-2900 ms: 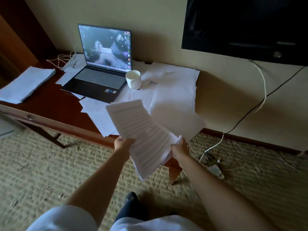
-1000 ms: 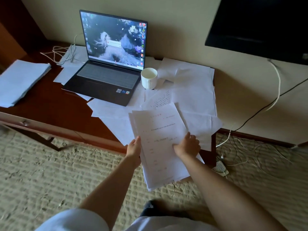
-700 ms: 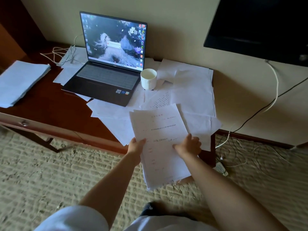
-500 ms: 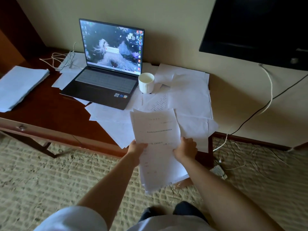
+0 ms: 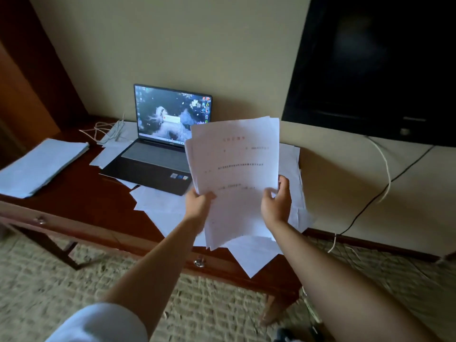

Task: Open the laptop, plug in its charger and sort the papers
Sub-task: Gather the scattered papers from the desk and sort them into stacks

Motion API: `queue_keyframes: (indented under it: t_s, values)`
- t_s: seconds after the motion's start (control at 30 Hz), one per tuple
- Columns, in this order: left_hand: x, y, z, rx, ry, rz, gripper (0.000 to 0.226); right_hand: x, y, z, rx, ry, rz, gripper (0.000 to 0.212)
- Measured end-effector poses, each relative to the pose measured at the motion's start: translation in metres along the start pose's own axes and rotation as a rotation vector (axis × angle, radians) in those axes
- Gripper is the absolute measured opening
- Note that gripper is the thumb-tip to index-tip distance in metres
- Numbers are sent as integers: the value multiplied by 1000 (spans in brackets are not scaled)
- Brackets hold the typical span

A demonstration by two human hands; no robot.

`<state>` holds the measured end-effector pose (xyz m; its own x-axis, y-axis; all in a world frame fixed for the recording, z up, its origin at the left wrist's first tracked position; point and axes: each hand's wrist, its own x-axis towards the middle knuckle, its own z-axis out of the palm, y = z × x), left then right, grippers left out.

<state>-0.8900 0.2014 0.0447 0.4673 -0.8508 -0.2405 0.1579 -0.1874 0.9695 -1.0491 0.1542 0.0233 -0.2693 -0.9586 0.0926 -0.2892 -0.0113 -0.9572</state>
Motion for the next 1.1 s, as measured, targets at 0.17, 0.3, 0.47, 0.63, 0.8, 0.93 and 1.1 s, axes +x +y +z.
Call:
queue_keyframes:
  t_s: [0.17, 0.3, 0.47, 0.63, 0.8, 0.93, 1.1]
  values:
    - [-7, -10, 9, 57, 29, 16, 20, 2, 9, -6, -14, -83, 63, 41]
    - [-7, 2, 18, 27, 51, 63, 20, 4, 0, -3, 68, -27, 34, 37]
    - [3, -28, 15, 143, 1, -26, 19, 2, 23, -11, -85, -185, 183, 48]
    - [18, -52, 20, 172, 8, -155, 23, 18, 35, -14, -158, -205, 236, 46]
    - [34, -82, 24, 173, 20, -422, 21, 53, 68, -26, -425, -438, 321, 15]
    - [35, -104, 31, 196, 87, -550, 12, 70, 101, -35, -569, -474, 374, 27]
    - [41, -112, 47, 144, 178, -588, 4, 110, 109, -41, -662, -241, 356, 36]
